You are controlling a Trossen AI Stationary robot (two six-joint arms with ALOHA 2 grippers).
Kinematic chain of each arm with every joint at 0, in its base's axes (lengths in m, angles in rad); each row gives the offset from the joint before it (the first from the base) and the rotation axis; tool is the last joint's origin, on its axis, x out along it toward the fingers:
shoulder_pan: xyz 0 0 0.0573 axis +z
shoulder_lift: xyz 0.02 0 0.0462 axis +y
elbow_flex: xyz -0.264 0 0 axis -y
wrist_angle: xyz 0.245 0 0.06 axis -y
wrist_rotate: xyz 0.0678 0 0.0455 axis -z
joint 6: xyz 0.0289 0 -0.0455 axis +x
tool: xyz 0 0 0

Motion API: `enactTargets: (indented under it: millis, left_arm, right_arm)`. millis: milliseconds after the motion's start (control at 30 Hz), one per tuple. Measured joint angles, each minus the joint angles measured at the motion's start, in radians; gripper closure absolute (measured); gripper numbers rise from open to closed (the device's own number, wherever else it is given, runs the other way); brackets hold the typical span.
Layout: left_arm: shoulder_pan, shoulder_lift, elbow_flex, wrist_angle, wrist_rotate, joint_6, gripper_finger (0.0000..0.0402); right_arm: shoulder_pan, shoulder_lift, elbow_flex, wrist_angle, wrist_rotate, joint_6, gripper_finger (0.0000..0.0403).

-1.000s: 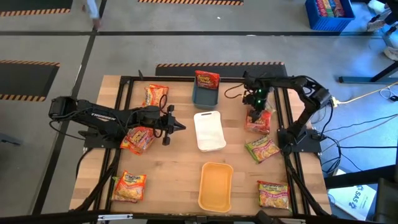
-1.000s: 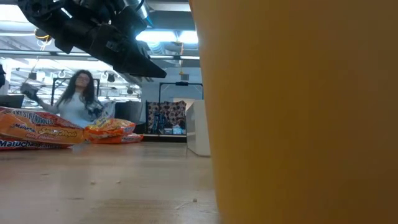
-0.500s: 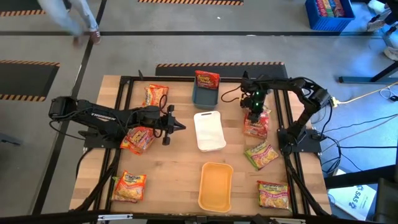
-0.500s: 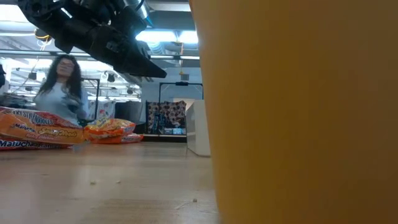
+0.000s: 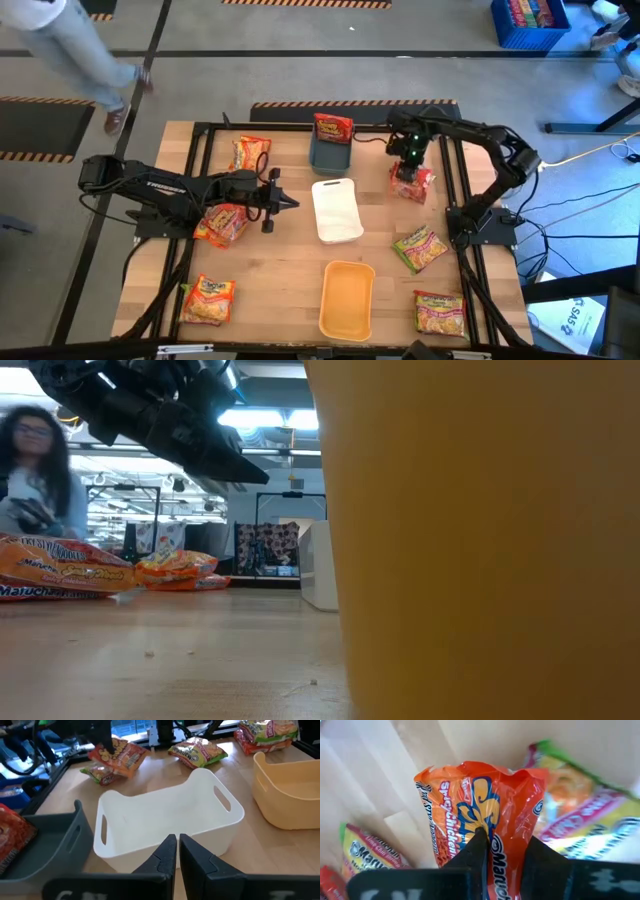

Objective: Sort Maruchan noodles
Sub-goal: Put the red noodle pack into the blue bin

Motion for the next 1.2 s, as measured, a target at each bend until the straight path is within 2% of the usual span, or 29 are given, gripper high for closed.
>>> enactTargets:
  millis: [200,333,433,600,767,967,1200]
  left_arm:
    - [0.0,0.0,0.0,0.006,-0.007,0.016,0.0385]
    - [0.0,0.0,0.0,0.002,-0.067,0.016,0.0385]
    - [0.0,0.0,0.0,-0.014,-0.108,0.016,0.0385]
    - [0.0,0.0,0.0,-0.041,-0.122,0.018,0.0385]
    - [0.011,0.0,0.0,-0.044,-0.119,0.019,0.0385]
    - [0.06,0.0,0.0,-0.04,0.002,0.04,0.0385]
    - [0.116,0.0,0.0,-0.022,0.135,0.041,0.0385]
  right_arm:
    - [0.011,-0.04,0.089,0.005,0.038,0.041,0.0354]
    - [0.068,-0.048,0.168,0.065,0.094,0.068,0.0354]
    - [0.135,-0.048,0.215,0.17,0.155,0.073,0.0354]
    - [0.232,-0.049,0.246,0.396,0.253,0.073,0.0354]
    - [0.28,-0.031,0.249,0.62,0.278,0.066,0.0354]
    - [0.297,0.002,0.253,0.785,0.297,0.04,0.0354]
    - [0.293,0.094,0.379,0.74,0.327,0.046,0.0354]
